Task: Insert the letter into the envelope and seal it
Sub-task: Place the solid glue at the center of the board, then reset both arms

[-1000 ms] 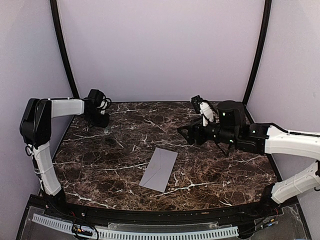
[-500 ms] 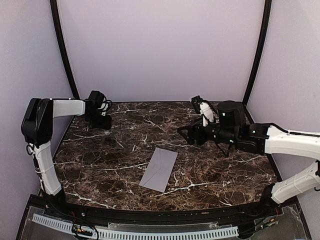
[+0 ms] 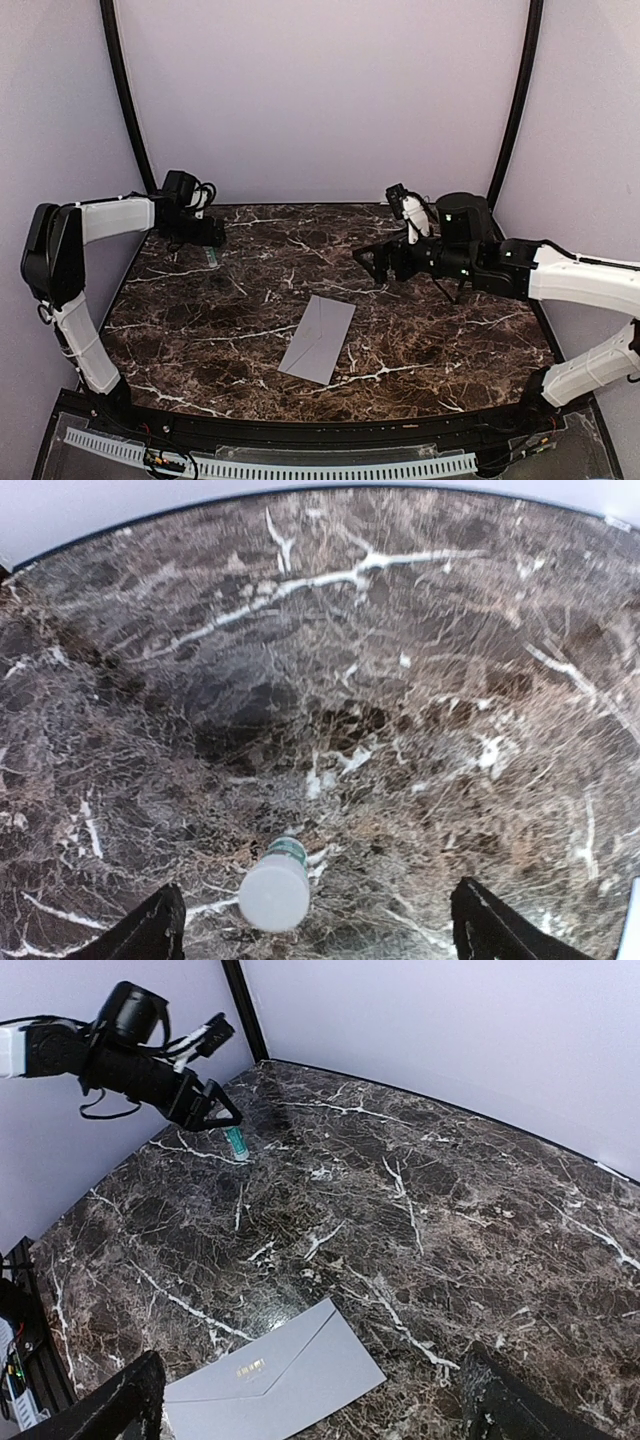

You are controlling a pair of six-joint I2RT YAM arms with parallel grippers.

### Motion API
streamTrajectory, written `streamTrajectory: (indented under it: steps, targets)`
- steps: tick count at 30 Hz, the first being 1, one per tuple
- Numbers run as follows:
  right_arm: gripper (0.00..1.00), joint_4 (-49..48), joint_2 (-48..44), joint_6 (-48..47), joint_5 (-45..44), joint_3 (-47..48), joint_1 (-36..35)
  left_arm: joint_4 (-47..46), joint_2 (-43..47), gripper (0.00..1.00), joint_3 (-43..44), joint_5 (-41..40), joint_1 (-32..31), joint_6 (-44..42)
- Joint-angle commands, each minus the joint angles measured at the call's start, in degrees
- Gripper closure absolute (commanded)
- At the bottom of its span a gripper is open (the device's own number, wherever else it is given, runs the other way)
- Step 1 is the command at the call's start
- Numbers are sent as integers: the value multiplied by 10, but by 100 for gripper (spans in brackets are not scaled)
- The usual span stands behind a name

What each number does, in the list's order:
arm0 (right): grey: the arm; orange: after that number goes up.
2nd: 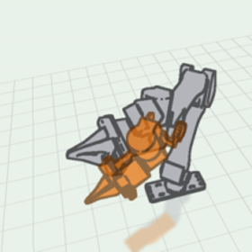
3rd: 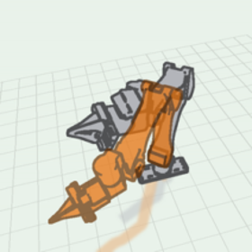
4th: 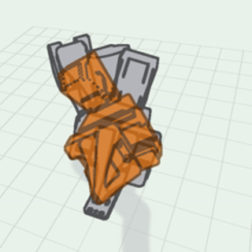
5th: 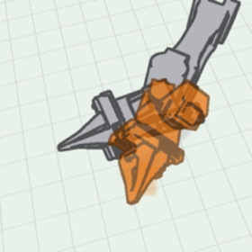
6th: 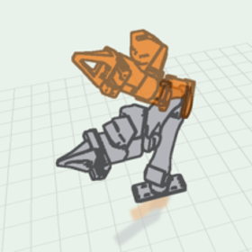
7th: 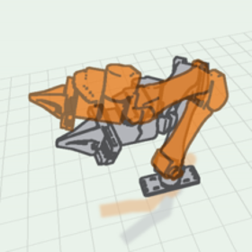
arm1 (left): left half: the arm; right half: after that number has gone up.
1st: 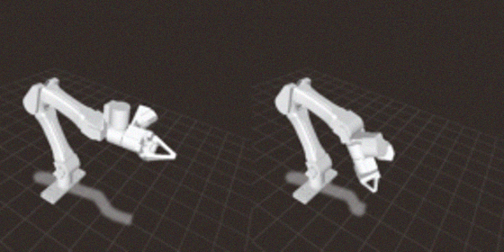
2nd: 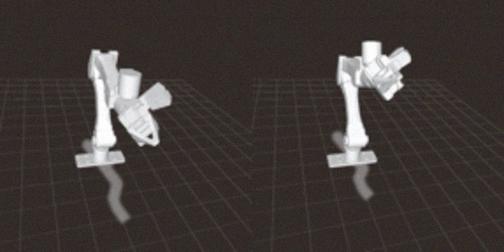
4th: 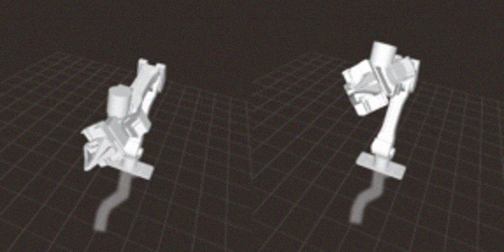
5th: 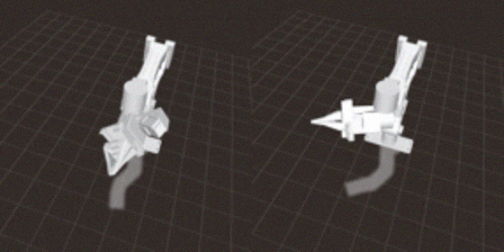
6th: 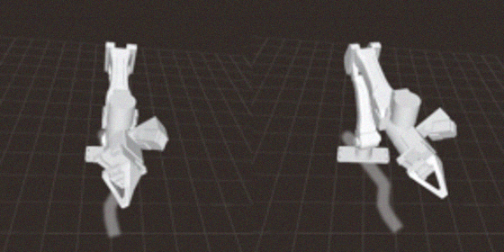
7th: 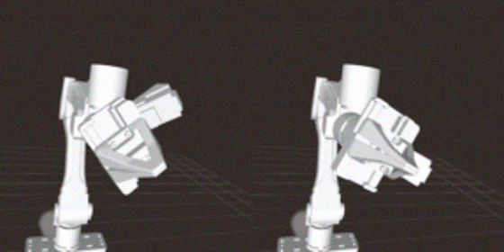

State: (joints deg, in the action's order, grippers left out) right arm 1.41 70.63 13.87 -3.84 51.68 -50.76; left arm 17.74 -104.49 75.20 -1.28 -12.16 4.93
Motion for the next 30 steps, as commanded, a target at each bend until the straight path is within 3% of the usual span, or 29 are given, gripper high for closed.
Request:
streamTrajectory:
  steps: [1,6,13,18,22,26,30]
  targets:
    - [1,-1,19,9,35,30,59,-69,112,8,-47,31,22,30]
    - [1,-7,53,20,108,20,172,-163,214,7,-141,82,124,99]
    - [1,-67,47,27,154,-62,371,-356,358,6,-381,112,289,190]
    - [1,-146,-15,44,113,-149,481,-466,453,2,-537,40,312,178]
    - [1,-262,-88,16,6,-243,495,-580,516,2,-627,66,311,134]
    - [2,-422,-137,-22,-34,-354,495,-654,502,1,-672,91,311,72]
    - [1,-567,-135,-61,-58,-438,496,-739,445,1,-687,147,306,68]
